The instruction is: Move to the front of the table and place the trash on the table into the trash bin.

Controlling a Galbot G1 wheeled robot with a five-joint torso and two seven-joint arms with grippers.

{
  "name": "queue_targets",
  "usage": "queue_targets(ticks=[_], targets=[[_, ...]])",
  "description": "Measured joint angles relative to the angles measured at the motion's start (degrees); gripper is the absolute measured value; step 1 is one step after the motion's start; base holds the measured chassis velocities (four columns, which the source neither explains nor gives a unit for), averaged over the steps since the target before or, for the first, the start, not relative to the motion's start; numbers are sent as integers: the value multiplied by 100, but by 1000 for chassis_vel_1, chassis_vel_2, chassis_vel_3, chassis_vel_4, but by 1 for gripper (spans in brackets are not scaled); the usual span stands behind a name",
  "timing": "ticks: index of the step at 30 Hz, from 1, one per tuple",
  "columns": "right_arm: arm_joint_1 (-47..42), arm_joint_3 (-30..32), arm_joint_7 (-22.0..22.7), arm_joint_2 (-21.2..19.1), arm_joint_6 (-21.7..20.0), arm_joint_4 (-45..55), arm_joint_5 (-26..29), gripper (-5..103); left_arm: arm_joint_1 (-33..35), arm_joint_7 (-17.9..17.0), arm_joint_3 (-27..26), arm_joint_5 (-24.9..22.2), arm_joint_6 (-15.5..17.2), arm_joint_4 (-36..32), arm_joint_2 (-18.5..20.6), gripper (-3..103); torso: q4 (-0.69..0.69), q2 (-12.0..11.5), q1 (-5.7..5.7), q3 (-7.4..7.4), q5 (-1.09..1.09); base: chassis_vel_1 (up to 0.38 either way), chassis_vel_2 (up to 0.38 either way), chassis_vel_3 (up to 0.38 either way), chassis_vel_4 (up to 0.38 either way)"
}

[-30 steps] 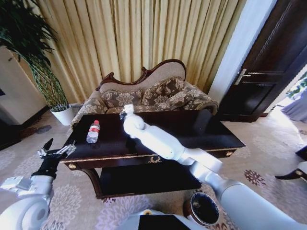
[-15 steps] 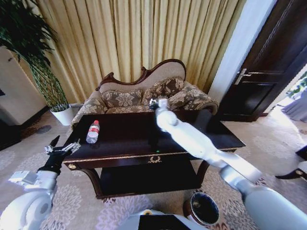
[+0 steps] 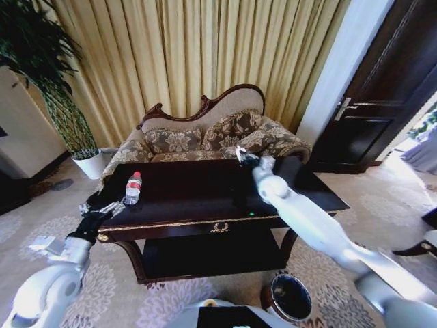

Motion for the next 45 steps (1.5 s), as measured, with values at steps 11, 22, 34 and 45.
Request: queue_targets(ticks=[11, 22, 34, 45], targets=[[-1137, 944, -330, -493, 355, 495, -72, 0, -10, 113, 55, -130, -18, -12, 135, 100, 4, 0, 0, 0, 0, 0, 0, 0, 0], [-2349, 2036, 446, -387, 82, 1225, -655, 0, -117, -49, 79, -213, 23, 55, 375, 100, 3, 0, 0, 0, -3, 0, 0, 0, 0], [-3407, 3021, 574, -120, -70, 1693, -986, 0, -146, -103, 39, -201, 110, 173, 502, 100, 2, 0, 0, 0, -2, 0, 0, 0, 0], [-3655, 3001, 666, -98, -104, 1950, -936, 0, -116, -41, -49, -233, 108, 174, 565, 100, 3, 0, 0, 1, -2, 0, 0, 0, 0]])
